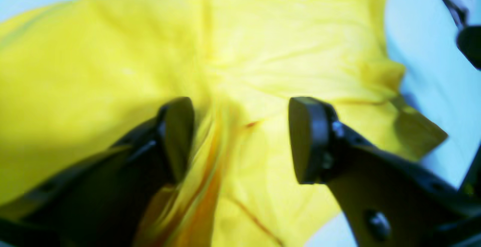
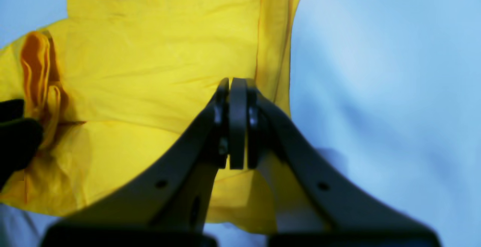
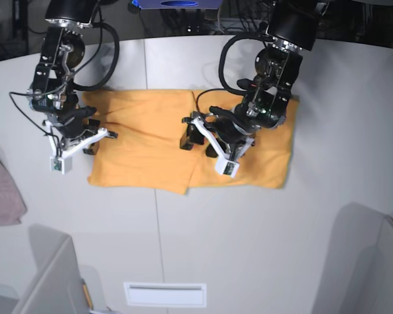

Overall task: Fold the T-shirt properly
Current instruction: 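Carry the strip end with the left gripper toward the right gripper, then release the left gripper and lift it away from the shirt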

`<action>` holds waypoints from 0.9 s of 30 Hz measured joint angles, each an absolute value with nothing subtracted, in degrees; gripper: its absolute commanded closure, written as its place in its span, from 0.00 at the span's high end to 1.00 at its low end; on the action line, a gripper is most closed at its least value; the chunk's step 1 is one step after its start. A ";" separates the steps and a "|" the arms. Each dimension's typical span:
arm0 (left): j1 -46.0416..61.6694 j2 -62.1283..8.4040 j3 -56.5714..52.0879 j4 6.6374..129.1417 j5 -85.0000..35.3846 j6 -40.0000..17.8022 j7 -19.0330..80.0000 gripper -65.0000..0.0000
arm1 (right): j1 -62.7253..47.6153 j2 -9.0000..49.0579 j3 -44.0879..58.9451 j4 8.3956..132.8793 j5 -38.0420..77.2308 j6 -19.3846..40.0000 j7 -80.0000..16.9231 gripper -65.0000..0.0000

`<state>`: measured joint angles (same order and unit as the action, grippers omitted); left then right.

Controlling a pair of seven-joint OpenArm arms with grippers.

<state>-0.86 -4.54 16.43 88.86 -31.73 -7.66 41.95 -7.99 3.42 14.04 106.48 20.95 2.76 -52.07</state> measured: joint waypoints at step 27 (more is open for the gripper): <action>6.85 -10.17 -5.69 100.25 -32.60 -8.47 41.89 0.00 | 2.11 8.51 31.11 83.68 53.54 2.68 -63.20 0.50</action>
<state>6.85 -10.17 -5.69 100.25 -32.60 -8.47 41.89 2.11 8.51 31.11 83.68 53.54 2.68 -63.20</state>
